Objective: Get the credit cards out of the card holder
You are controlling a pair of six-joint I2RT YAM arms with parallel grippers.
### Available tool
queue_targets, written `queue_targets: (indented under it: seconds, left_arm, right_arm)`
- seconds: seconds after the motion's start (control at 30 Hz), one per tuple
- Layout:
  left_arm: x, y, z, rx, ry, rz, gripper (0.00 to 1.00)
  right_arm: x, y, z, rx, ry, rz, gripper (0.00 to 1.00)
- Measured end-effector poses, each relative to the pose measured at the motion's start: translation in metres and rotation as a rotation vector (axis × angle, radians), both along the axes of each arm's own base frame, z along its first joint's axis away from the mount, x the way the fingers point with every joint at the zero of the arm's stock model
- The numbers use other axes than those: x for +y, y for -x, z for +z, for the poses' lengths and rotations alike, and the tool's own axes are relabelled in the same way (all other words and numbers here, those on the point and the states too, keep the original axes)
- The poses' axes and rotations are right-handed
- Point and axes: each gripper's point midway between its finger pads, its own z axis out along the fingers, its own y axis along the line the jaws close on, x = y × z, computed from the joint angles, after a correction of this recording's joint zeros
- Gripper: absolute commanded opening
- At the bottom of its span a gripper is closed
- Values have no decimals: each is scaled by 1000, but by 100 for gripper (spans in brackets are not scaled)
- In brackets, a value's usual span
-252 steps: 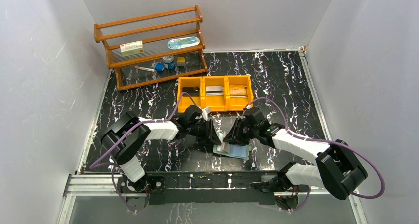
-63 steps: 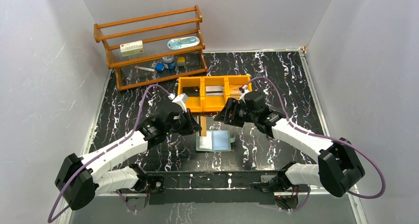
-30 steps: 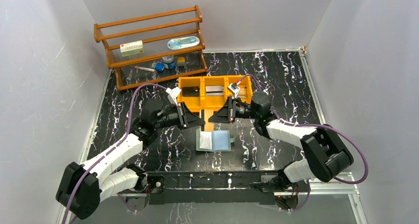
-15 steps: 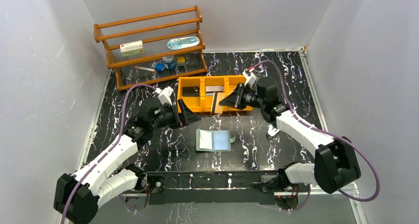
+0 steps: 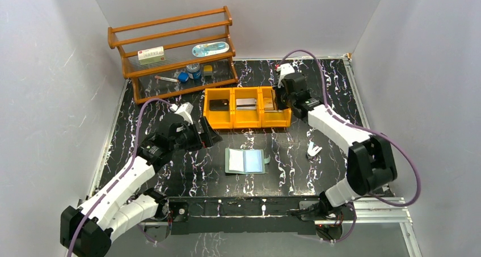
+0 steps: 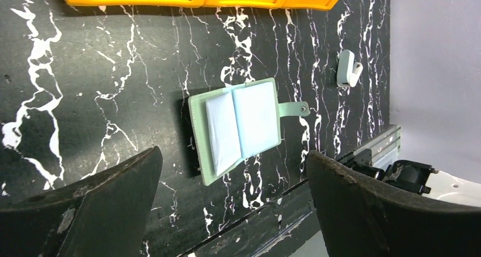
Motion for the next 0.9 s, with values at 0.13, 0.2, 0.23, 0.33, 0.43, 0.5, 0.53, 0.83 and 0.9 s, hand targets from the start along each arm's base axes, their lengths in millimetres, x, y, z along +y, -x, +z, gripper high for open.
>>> queue_targets:
  seconds: [0.13, 0.2, 0.23, 0.33, 0.43, 0.5, 0.53, 0.83, 0.9]
  left_arm:
    - [6, 2, 0, -7, -23, 12, 98]
    - [8, 4, 0, -3, -28, 16, 98]
    - [9, 4, -1, -2, -30, 17, 98]
    - [10, 5, 0, -1, -31, 20, 98]
    - [10, 6, -1, 4, -33, 22, 98]
    - [10, 6, -1, 7, -33, 22, 98]
    - [10, 7, -2, 8, -33, 23, 98]
    - [10, 7, -2, 10, -31, 24, 98]
    - [10, 7, -2, 11, -30, 25, 98]
  right_arm:
    - [-2, -13, -21, -6, 168, 106, 0]
    - [-4, -18, -24, -28, 239, 156, 0]
    - [-5, -21, -24, -43, 276, 183, 0]
    - [-6, -33, -22, -88, 374, 247, 0]
    - [-5, -43, -27, -113, 466, 330, 0]
    - [-4, -49, -34, -121, 524, 386, 0]
    - [-4, -51, -39, -123, 553, 413, 0]
    - [-8, -70, -68, -152, 755, 562, 0]
    - [-8, -77, -71, -169, 792, 576, 0]
